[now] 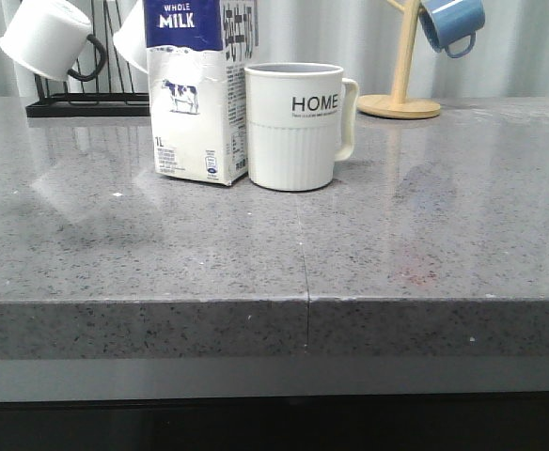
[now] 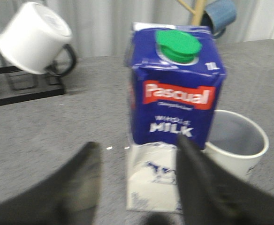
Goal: Place milk next to cup
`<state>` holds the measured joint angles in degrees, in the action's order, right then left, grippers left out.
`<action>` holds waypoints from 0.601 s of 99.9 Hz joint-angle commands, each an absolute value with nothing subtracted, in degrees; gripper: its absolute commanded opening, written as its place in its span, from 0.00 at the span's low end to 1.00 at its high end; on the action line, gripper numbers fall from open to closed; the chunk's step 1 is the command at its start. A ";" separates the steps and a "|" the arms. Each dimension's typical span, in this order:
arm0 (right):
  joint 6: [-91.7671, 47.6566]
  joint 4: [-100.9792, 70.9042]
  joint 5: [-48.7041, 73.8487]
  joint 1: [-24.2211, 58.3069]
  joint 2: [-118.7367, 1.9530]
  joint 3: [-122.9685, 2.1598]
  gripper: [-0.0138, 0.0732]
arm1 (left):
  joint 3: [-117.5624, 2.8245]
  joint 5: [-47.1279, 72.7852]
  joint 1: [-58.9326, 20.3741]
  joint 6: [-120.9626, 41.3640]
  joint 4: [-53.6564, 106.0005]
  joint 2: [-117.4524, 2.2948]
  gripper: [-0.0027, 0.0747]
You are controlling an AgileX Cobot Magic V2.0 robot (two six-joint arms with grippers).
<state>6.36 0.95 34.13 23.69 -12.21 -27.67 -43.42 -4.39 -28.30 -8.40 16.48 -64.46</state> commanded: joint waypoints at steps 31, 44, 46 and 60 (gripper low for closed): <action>6.25 0.80 29.82 23.73 -12.73 -29.10 0.07 | -39.88 5.71 -13.24 -8.93 12.98 -46.31 0.01; 6.25 0.80 29.82 23.73 -12.73 -29.10 0.07 | -36.92 8.90 -9.90 -8.93 12.09 -39.87 0.01; 6.25 0.80 29.82 23.73 -12.73 -29.10 0.07 | -36.38 9.34 -9.44 -8.93 11.86 -39.21 0.01; 6.25 0.80 29.82 23.73 -12.73 -29.10 0.07 | -32.98 13.26 -7.13 -8.93 11.86 -32.87 0.01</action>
<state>6.36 0.95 34.13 23.69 -12.21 -27.67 -33.08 14.53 -8.13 -8.82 11.70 -35.96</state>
